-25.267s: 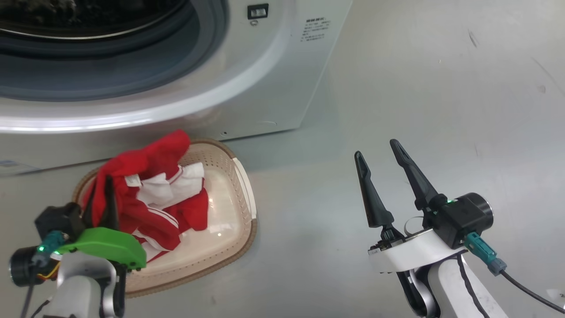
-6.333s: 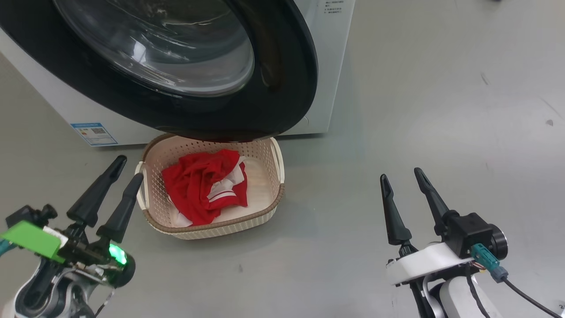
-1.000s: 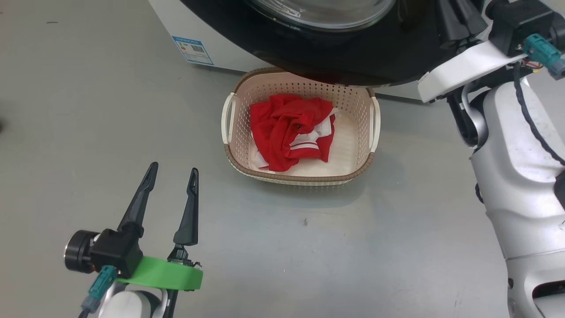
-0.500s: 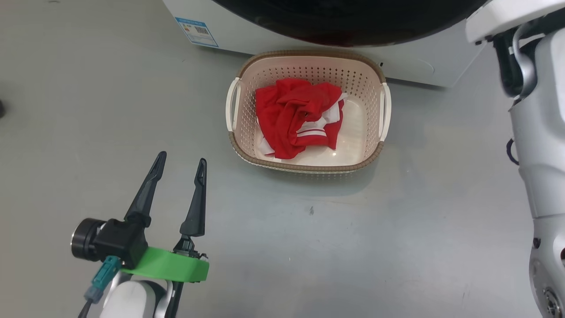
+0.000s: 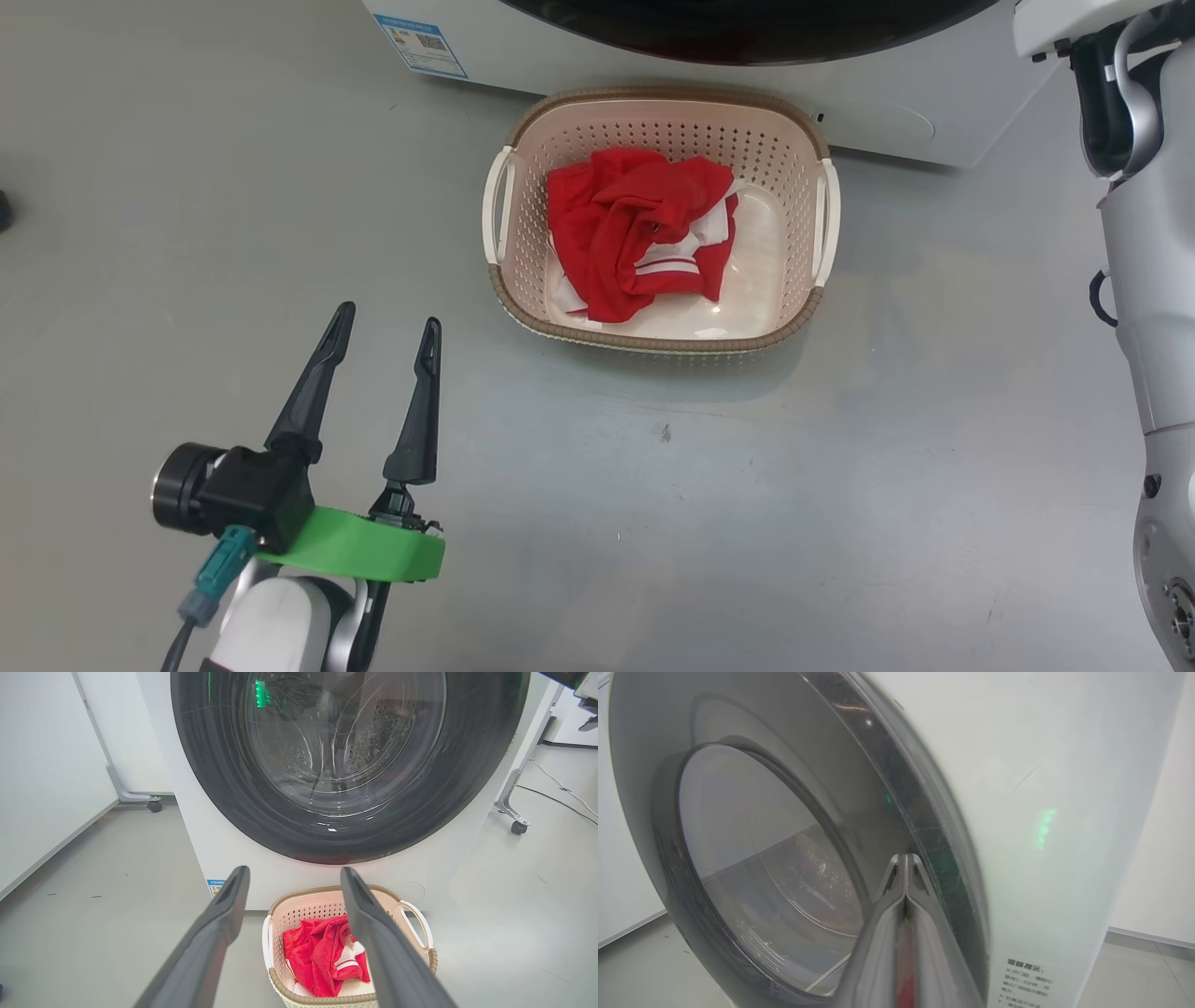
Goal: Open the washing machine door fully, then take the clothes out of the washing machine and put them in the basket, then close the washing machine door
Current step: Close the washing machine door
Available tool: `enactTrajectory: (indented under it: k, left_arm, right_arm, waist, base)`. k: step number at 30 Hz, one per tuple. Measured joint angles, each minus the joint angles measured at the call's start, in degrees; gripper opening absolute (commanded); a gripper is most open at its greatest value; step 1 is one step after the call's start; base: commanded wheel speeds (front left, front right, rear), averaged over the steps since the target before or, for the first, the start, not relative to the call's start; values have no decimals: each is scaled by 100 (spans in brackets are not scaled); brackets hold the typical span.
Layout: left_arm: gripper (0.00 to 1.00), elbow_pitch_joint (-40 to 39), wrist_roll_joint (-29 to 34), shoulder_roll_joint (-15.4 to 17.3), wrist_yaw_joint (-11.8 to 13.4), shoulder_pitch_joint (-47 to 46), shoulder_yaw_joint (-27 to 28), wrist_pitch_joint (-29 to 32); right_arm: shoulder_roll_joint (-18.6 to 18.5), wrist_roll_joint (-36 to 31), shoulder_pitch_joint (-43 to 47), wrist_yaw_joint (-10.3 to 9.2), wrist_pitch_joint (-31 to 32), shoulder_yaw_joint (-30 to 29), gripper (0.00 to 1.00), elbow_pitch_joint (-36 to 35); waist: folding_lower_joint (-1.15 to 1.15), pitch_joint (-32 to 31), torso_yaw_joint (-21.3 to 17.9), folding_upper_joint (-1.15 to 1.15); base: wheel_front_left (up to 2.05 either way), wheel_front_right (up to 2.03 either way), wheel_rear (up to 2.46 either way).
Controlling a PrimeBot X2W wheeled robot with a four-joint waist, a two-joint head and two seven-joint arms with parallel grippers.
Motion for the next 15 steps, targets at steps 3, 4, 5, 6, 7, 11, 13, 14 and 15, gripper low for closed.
enactTrajectory:
  k: [3,4,5,6,7,11,13,14,15]
  left_arm:
    - [100,5,0,-2,0,-39,2,0]
    - [100,8,0,-4,0,-58,2,0]
    - [100,11,0,-5,0,-76,2,0]
    - [100,16,0,-8,0,-94,3,0]
    - [100,22,0,-9,0,-109,5,0]
    - [100,63,1,-13,0,-117,18,0]
    - [100,71,8,-13,0,-117,27,0]
    - [100,80,8,-13,0,-117,27,0]
    - [100,86,9,-15,0,-117,29,0]
  right_arm:
    - [1,0,-62,1,-9,-5,0,79]
    - [2,0,-76,1,-44,-9,0,108]
    - [2,1,-90,1,-49,-13,0,133]
    - [3,1,-102,2,-51,-14,0,155]
    - [3,1,-110,4,-54,-10,0,177]
    - [21,0,-119,8,-102,63,0,299]
    - [64,0,-116,66,-107,123,0,319]
    - [89,0,-106,67,-108,145,0,331]
    - [110,-1,-77,73,-109,172,0,335]
  waist:
    - [0,3,0,0]
    - [0,2,0,0]
    - [0,0,0,0]
    - [0,-3,-1,0]
    - [0,-8,-1,0]
    - [0,-64,-12,0]
    - [0,-101,-29,0]
    - [0,-121,-38,0]
    - [0,-145,-48,0]
  base:
    - [0,0,0]
    - [0,0,0]
    - [0,0,0]
    - [0,0,0]
    - [0,0,0]
    - [0,0,0]
    - [0,0,0]
    - [0,0,0]
    - [0,0,0]
